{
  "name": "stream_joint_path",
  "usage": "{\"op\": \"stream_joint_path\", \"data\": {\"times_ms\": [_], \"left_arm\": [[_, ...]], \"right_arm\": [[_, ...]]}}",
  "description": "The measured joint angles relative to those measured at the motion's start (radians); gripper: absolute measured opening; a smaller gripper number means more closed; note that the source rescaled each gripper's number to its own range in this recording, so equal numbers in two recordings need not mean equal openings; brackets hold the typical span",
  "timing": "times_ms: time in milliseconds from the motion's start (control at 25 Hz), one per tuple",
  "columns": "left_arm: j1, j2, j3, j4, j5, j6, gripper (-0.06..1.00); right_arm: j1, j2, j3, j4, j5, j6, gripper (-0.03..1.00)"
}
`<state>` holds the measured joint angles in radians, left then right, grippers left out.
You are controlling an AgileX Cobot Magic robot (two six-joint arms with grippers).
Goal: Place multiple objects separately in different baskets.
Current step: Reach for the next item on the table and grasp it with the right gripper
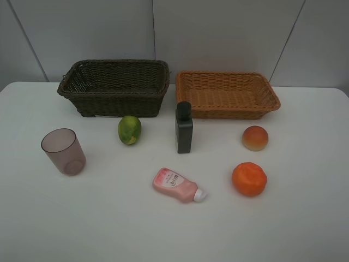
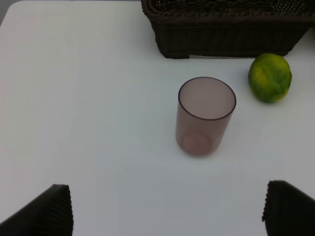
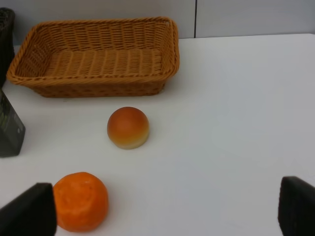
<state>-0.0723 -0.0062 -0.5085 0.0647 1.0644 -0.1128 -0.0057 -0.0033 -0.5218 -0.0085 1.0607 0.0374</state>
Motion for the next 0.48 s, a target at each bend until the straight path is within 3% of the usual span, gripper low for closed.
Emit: {"op": "stream_joint_path", "data": {"times_ms": [480], "left_arm": [[0.000, 0.000, 0.000, 0.000, 0.000, 0.000, 1.00]], "right_arm": [[0.000, 0.000, 0.000, 0.000, 0.000, 0.000, 0.98]]}}
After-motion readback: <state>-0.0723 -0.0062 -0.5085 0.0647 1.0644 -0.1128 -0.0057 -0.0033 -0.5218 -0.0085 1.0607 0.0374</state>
